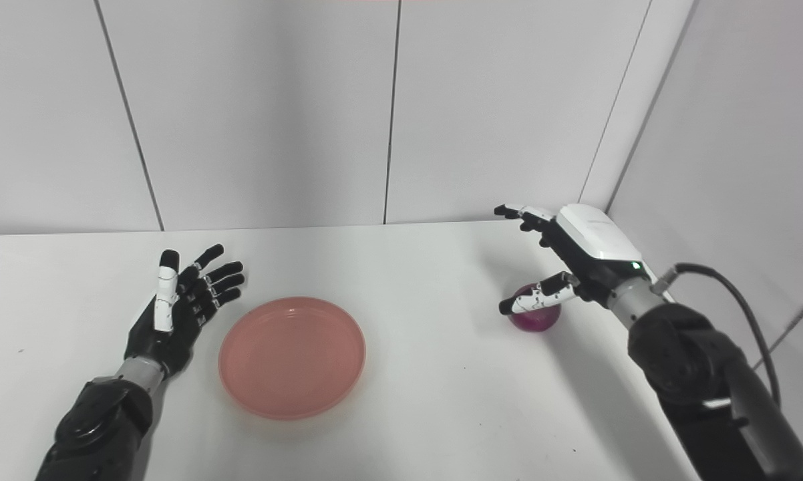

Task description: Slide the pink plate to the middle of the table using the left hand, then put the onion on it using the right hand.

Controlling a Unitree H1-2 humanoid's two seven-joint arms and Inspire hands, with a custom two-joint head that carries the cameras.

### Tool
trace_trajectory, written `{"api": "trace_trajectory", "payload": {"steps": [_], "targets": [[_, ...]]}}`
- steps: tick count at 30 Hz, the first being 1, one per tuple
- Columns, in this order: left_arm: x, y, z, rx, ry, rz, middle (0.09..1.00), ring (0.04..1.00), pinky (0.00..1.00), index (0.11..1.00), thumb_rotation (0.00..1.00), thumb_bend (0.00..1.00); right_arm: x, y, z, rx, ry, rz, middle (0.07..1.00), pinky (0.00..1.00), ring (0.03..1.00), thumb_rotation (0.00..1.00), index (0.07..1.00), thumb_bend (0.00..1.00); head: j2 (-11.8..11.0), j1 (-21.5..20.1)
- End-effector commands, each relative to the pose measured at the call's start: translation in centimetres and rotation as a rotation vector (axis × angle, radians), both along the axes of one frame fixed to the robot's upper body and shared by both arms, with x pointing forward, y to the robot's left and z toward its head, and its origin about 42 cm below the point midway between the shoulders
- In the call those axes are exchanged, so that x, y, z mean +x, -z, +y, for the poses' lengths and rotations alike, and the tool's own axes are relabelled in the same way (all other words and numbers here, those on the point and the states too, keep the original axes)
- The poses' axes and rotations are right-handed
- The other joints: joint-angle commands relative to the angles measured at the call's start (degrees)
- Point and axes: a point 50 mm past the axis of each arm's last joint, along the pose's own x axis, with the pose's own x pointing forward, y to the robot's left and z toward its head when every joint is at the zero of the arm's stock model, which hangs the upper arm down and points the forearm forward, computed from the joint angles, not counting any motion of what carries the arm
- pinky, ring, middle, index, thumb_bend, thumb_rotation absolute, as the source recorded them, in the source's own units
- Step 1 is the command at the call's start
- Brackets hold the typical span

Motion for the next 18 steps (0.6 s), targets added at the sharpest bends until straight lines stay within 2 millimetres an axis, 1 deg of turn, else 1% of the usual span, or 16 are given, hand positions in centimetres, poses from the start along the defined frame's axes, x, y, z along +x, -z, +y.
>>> {"api": "trace_trajectory", "payload": {"steps": [1, 6, 10, 13, 17, 18], "targets": [[-1.3, 3.1, 0.5, 0.012, -0.008, 0.138, 0.781, 0.816, 0.84, 0.879, 1.0, 0.87, 0.9, -2.2, -0.4, -0.088, 0.043, -0.012, 0.826, 0.57, 0.749, 0.22, 0.861, 1.0, 0.03, 0.01], [-1.3, 3.2, 0.6, 0.014, -0.007, 0.138, 0.774, 0.81, 0.84, 0.875, 1.0, 0.86, 2.3, -2.1, -0.3, -0.187, 0.071, 0.056, 0.815, 0.57, 0.757, 0.23, 0.836, 1.0, 0.03, 0.01], [-1.2, 3.3, 0.6, 0.009, -0.003, 0.141, 0.771, 0.81, 0.84, 0.878, 1.0, 0.86, 3.5, -1.2, -0.3, -0.246, 0.086, 0.099, 0.812, 0.56, 0.756, 0.23, 0.818, 1.0, -0.08, 0.29], [-1.3, 3.3, 0.6, 0.009, -0.005, 0.142, 0.77, 0.807, 0.84, 0.877, 1.0, 0.86, 4.3, -0.4, -0.6, -0.257, 0.102, 0.139, 0.811, 0.57, 0.754, 0.26, 0.807, 1.0, -0.04, 0.31], [-1.4, 3.1, 0.6, 0.006, -0.004, 0.14, 0.774, 0.809, 0.84, 0.879, 1.0, 0.86, 4.8, 0.3, -1.1, -0.241, 0.126, 0.189, 0.815, 0.57, 0.753, 0.27, 0.8, 1.0, 0.01, 0.51], [-1.4, 3.1, 0.6, 0.006, -0.004, 0.14, 0.781, 0.813, 0.85, 0.882, 1.0, 0.86, 4.9, 0.5, -1.2, -0.236, 0.136, 0.205, 0.826, 0.59, 0.774, 0.28, 0.805, 1.0, 0.01, 0.51]]}}
